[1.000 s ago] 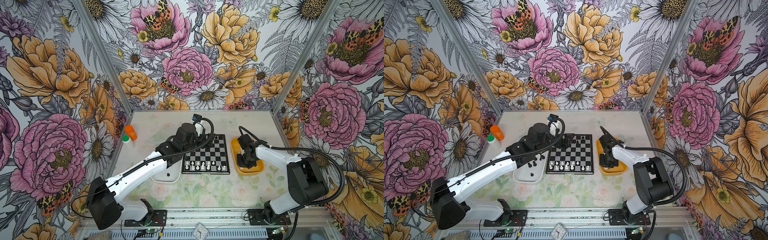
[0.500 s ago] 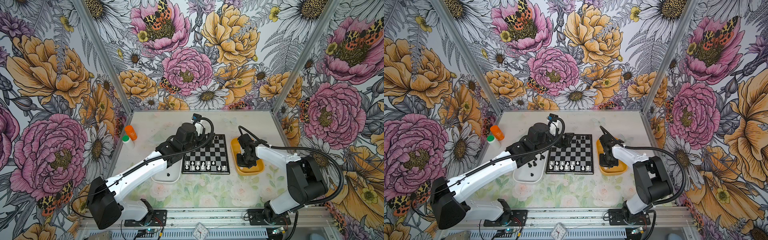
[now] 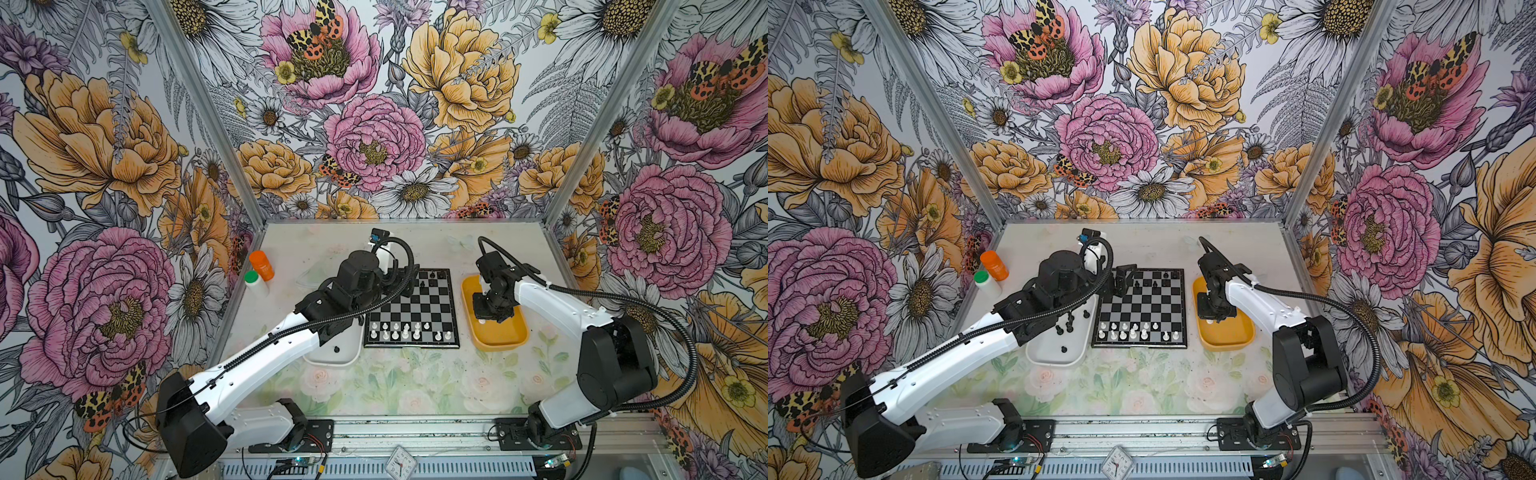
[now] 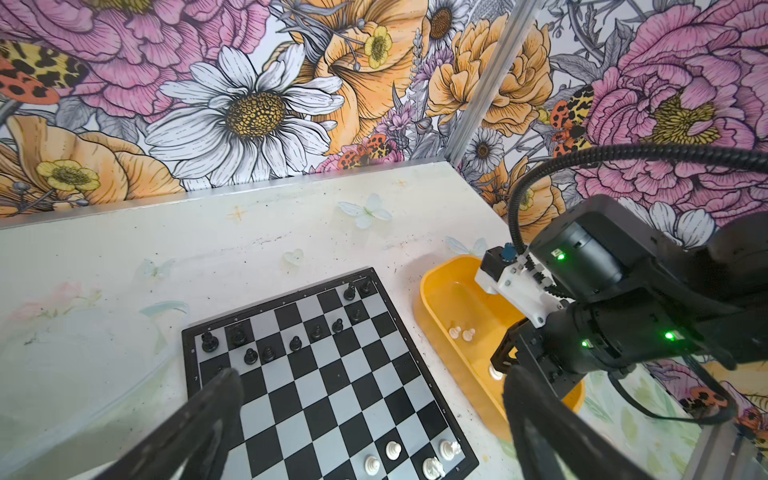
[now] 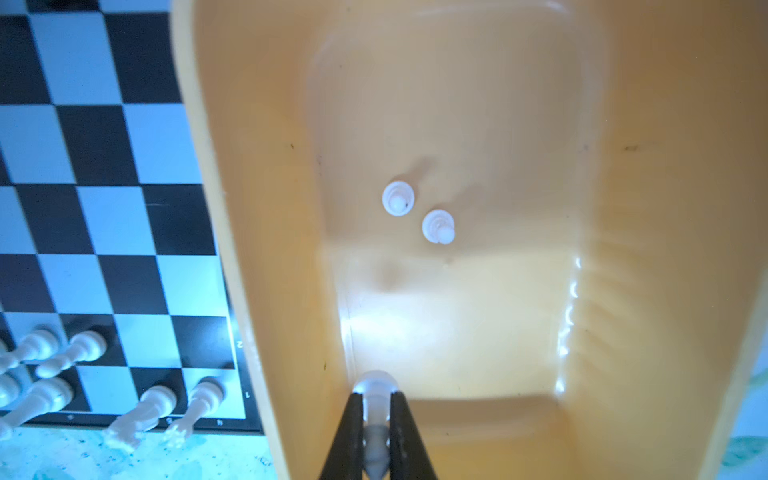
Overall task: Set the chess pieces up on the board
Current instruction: 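Lift the white piece out of the yellow tray with the right gripper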
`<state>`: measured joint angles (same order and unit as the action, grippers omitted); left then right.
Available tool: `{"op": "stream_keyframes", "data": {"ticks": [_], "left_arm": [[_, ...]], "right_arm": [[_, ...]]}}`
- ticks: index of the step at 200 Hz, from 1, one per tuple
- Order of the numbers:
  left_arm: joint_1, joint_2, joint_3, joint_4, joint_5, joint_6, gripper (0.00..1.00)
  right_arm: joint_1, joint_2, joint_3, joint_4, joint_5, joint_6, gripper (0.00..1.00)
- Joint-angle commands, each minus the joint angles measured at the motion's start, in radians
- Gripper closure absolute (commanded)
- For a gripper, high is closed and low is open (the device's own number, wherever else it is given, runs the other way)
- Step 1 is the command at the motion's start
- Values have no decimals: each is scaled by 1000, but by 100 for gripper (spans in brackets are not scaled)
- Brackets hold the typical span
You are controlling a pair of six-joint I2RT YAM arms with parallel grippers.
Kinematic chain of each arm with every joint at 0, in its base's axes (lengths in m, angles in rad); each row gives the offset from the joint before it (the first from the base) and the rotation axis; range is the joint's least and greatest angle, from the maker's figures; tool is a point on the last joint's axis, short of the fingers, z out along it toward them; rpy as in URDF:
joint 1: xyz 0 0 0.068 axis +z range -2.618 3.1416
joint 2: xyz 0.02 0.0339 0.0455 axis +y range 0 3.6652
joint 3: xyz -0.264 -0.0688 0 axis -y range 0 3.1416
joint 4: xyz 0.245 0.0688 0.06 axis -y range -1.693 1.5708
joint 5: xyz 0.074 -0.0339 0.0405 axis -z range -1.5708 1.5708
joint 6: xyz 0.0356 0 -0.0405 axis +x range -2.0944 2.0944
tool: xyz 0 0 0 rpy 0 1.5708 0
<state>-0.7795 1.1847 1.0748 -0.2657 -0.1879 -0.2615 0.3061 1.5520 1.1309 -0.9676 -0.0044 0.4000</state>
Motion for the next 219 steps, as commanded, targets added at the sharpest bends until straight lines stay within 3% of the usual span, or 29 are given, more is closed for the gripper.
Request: {"op": "stream_keyframes", "data": {"ticks": [1, 33, 78, 141, 219], "left_arm": [[12, -68, -36, -24, -70, -8, 1], [16, -155, -82, -55, -117, -17, 1], [10, -295, -151, -115, -165, -63, 1], [-38, -452, -192, -249, -237, -97, 1], [-80, -573, -195, -431, -120, -164, 1]], "right_arm": [[1, -26, 77, -60, 19, -20, 90], [38, -2, 173, -109, 27, -24, 90], [166, 55, 286, -142, 31, 7, 90], [341, 134, 337, -135, 38, 77, 90], [445, 157, 254, -49, 24, 164, 90]]}}
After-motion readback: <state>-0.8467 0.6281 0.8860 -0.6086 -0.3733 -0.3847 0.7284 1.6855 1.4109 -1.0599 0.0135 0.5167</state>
